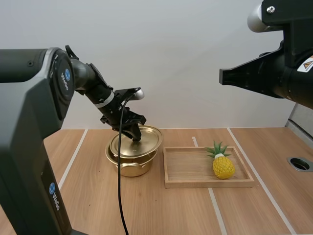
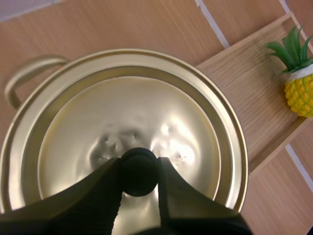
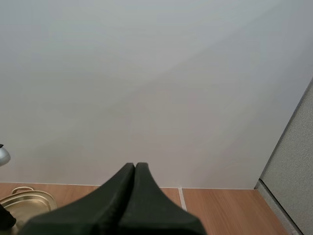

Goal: Open the pot, put the pineapple inside, and close it

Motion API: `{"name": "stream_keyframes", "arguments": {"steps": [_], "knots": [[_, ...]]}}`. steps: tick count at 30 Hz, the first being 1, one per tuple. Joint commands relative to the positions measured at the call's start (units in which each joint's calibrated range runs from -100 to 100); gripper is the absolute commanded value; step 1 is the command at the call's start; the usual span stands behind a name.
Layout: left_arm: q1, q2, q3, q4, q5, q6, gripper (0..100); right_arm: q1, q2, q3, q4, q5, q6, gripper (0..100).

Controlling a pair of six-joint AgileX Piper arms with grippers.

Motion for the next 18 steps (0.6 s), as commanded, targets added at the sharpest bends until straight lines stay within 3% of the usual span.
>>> {"name": "stream_keyframes", "arguments": {"steps": [1,18], "knots": [[0.07,-3.5,-1.6,-2.8,-3.6,0.0,0,-0.2,-0.1,-0.3,0.1,0.1,0.1,0],[0.07,-29.0,-1.9,-3.0,-34.0,-1.2,0,-0.2,-0.1,-0.3,0.0,0.1,0.1,0]]}}
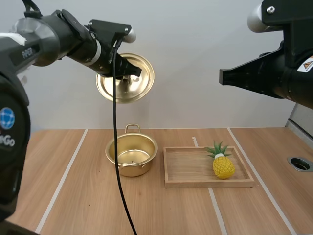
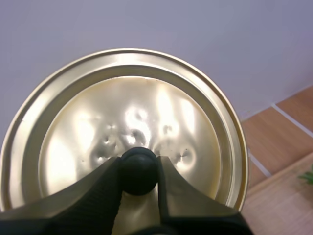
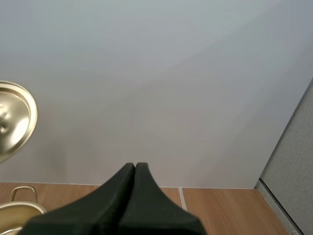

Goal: Open the pot, put the pineapple inside, and close it

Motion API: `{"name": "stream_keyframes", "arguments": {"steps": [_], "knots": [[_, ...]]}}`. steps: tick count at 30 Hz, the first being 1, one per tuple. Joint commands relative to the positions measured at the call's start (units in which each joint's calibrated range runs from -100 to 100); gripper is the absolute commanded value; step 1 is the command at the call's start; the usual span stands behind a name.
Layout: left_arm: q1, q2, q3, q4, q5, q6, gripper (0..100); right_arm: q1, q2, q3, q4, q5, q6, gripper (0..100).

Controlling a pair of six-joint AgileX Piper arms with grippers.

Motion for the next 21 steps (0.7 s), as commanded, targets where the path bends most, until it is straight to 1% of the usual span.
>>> {"name": "stream_keyframes", "arguments": {"steps": [1,11,13,18,21], "knots": [[0.00,-5.0,-0.6,-1.1,-4.8,-0.7,0,-0.2,-0.1,-0.3,0.0,0.0,0.1,0],[0.00,-20.0,-0.6,-0.1,-15.0,-1.9,0,-0.2,-0.1,-0.3,-0.4,0.0,0.1,0],[0.00,-23.1,-0.6,1.3,-18.1,-3.3,0,-0.2,-0.1,-0.3,-0.4,0.0,0.1,0],[0.00,-29.5,-0.6,7.5,-26.1,-7.9,0,-0.2,-0.1,-0.3,-0.4,0.0,0.1,0],[0.00,-33.1,-0.6,8.9,-29.6,-10.0,0,-0.2,-0.1,-0.3,-0.4,0.0,0.1,0]]}}
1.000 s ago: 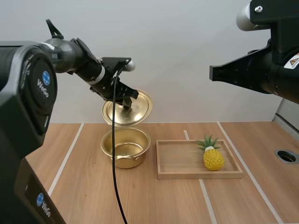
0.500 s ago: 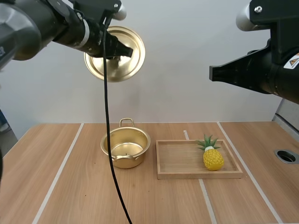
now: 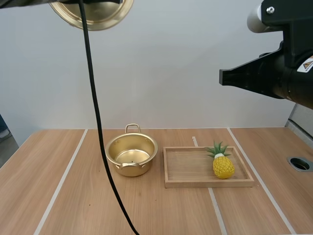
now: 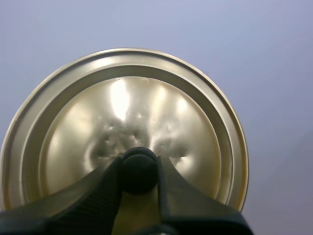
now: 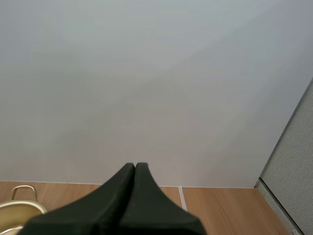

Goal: Open the pot, put the pineapple inside, and close it

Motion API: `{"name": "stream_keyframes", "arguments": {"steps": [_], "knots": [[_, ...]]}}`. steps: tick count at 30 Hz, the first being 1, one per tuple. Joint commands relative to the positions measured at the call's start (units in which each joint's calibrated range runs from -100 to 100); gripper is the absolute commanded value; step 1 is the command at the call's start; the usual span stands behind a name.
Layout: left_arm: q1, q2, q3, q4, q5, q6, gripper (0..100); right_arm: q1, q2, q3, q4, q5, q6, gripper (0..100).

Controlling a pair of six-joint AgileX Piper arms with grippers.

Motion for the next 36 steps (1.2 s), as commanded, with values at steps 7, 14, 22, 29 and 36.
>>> {"name": "stream_keyframes", "arguments": {"steps": [7,14,22,29,36], "knots": [[0.00,-6.7,-0.5,1.3,-9.5,-2.1,0,-0.2,-0.1,-0.3,-0.4,-0.1,0.1,0],[0.00,-7.1,-0.5,1.3,-9.7,-2.1,0,-0.2,-0.1,-0.3,-0.4,0.9,0.1,0],[0.00,-7.1,-0.5,1.3,-9.7,-2.1,0,-0.2,7.8,-0.3,-2.5,-3.5,0.0,0],[0.00,-7.1,-0.5,1.3,-9.7,-2.1,0,-0.2,17.1,-0.5,-2.5,-3.6,0.0,0],[0.00,-7.1,-0.5,1.3,-9.7,-2.1,0,-0.2,24.6,-0.5,-2.5,-3.6,0.0,0]]}}
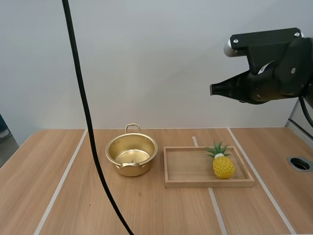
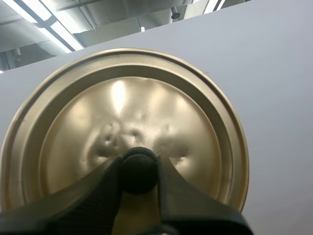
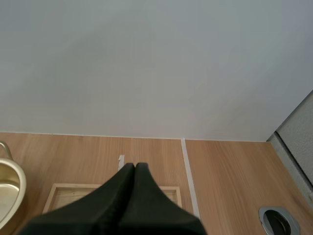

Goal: Open the pot, put the pineapple inside, and close it

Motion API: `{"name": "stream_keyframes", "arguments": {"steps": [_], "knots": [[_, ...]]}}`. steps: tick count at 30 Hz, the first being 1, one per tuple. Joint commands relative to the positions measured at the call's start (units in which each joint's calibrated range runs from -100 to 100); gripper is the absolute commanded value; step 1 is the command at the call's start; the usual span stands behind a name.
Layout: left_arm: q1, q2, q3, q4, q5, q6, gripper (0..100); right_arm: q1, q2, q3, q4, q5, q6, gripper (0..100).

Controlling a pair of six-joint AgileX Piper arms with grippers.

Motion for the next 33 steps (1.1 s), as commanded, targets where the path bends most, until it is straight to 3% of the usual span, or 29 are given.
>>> {"name": "stream_keyframes", "arguments": {"steps": [1,8,16,22,33], "knots": [[0.00,-0.4,-0.5,-0.4,-2.0,-0.5,0,-0.2,2.5,-0.5,-0.4,-1.1,-0.1,0],[0.00,-0.4,-0.5,-0.4,-2.0,-0.5,0,-0.2,9.7,-0.5,-0.4,-0.6,-6.4,0],[0.00,-0.4,-0.5,-0.4,-2.0,-0.5,0,-0.2,15.6,-0.3,-0.6,1.1,-6.6,0],[0.00,-0.4,-0.5,-0.4,-2.0,-0.5,0,-0.2,20.5,-0.3,-5.0,1.1,-6.6,0],[0.00,-0.4,-0.5,-0.4,-2.0,-0.5,0,-0.2,28.5,-0.3,-5.2,3.4,-5.5,0]]}}
